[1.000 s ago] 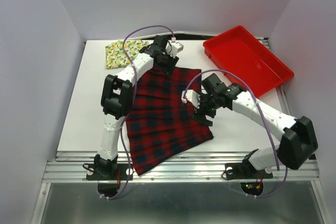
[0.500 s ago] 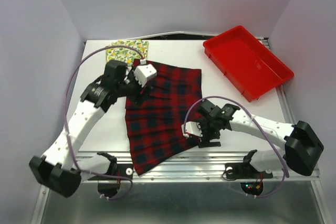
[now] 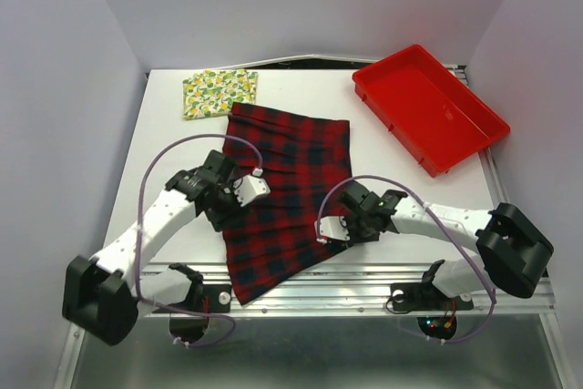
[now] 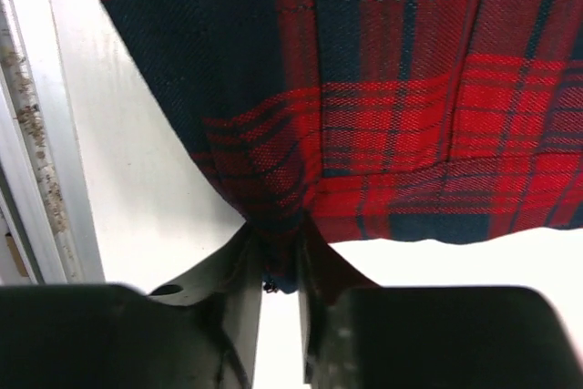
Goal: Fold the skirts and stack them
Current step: Fold the skirt
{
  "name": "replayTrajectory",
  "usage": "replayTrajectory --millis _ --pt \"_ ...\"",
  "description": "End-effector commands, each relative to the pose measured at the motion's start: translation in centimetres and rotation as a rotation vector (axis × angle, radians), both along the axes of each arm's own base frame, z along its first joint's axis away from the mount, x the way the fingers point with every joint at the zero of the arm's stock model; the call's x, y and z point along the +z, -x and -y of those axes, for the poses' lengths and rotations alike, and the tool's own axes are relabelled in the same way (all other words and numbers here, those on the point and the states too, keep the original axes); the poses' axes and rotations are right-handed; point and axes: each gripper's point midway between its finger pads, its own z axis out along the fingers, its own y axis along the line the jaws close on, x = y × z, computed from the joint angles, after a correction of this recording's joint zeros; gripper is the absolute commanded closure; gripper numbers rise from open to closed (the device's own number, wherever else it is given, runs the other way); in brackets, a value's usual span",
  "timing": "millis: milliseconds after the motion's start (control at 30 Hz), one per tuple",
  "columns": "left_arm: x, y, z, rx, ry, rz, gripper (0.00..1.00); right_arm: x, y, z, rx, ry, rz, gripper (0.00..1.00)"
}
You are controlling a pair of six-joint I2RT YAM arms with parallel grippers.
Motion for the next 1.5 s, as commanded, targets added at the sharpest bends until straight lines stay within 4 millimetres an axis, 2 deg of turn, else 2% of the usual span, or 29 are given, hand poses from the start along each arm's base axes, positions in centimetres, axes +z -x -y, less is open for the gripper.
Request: replayTrajectory --millis 0,100,133,200,233,267,333,367,500,533,567,633,700,800,833,933,967,1000,1033,1133,1167,1233,1333,1367,1467 --pt "-0.8 -5.1 1.3 0.061 -0.015 0.100 0.34 -0.7 -0.7 -0.1 -0.005 0.006 0.045 0.88" --pt "-2.6 -7.3 2.6 0.090 -0.016 0.063 0.36 -0.9 -0.2 0.4 -0.014 0.006 0.035 0.99" --pt "-3.4 -8.5 3.4 0.095 -0.008 0.061 0.36 -0.6 0.1 0.5 -0.022 0.002 0.027 0.99" --pt "-4.2 -9.6 3.8 0.103 -0.018 0.054 0.37 -0.4 0.6 0.3 -0.030 -0.012 0.001 0.99" --pt "-5.6 -9.8 4.1 0.105 -0.033 0.015 0.38 -0.2 1.1 0.5 -0.042 -0.005 -0.022 0.99" --pt "-5.3 -11.0 4.8 0.109 -0.019 0.031 0.39 0.1 1.4 0.2 -0.041 -0.024 -0.037 0.99" --pt "-5.9 -12.2 5.7 0.107 -0.005 0.018 0.43 0.3 2.0 0.2 -0.046 -0.034 -0.066 0.99" --pt "-6.4 -13.4 6.5 0.111 0.002 0.007 0.44 0.3 2.7 0.4 -0.055 -0.036 -0.092 0.99" --pt "-7.5 -16.4 9.1 0.108 0.030 -0.028 0.48 0.4 3.2 1.1 -0.083 -0.018 -0.102 0.99" --pt "-8.7 -16.6 9.6 0.103 0.026 -0.058 0.49 0.4 3.2 1.2 -0.099 -0.019 -0.102 0.99" --pt "-8.0 -18.2 10.5 0.106 0.045 -0.031 0.49 0.4 3.2 1.1 -0.108 -0.025 -0.104 0.99" --pt "-7.9 -19.5 11.5 0.107 0.061 -0.029 0.49 0.2 2.8 1.1 -0.142 -0.032 -0.116 0.99" --pt "-6.6 -21.6 12.2 0.124 0.085 0.007 0.48 0.2 2.3 0.9 -0.161 -0.036 -0.111 0.99" --pt "-2.3 -22.4 10.8 0.117 0.117 0.081 0.40 0.5 1.1 0.3 -0.186 -0.048 -0.085 0.99" --pt "0.4 -21.7 9.4 0.112 0.122 0.110 0.37 0.9 0.6 -0.1 -0.212 -0.065 -0.085 0.99" --pt "3.9 -19.1 6.7 -0.006 0.089 0.152 0.30 1.4 0.2 -1.0 -0.245 -0.085 -0.096 0.99" --pt "5.7 -16.5 4.8 -0.029 0.085 0.161 0.29 1.6 -0.1 -1.8 -0.270 -0.099 -0.116 0.99" --pt "6.5 -15.1 4.0 -0.057 0.082 0.177 0.27 1.8 -0.2 -2.4 -0.277 -0.109 -0.128 0.99" --pt "7.3 -12.1 2.7 -0.126 0.067 0.185 0.25 1.8 -0.2 -2.7 -0.290 -0.112 -0.148 0.99" --pt "7.0 -7.5 0.8 -0.218 0.031 0.165 0.23 2.0 -0.6 -4.5 -0.302 -0.134 -0.194 0.99" --pt "7.4 -5.6 0.3 -0.243 0.029 0.180 0.22 2.0 -0.6 -4.7 -0.304 -0.135 -0.204 0.99" --pt "5.0 -3.1 -0.7 -0.293 -0.002 0.144 0.21 1.8 -0.7 -5.2 -0.304 -0.140 -0.220 0.99" --pt "3.1 -2.2 -1.0 -0.333 -0.032 0.114 0.21 1.6 -0.8 -5.2 -0.309 -0.133 -0.223 0.99" --pt "1.8 -2.0 -1.0 -0.341 -0.039 0.097 0.21 1.7 -0.9 -5.3 -0.312 -0.134 -0.220 0.99" --pt "-0.2 -2.1 -0.5 -0.378 -0.047 0.090 0.21 2.1 -1.1 -5.5 -0.324 -0.140 -0.216 0.99"
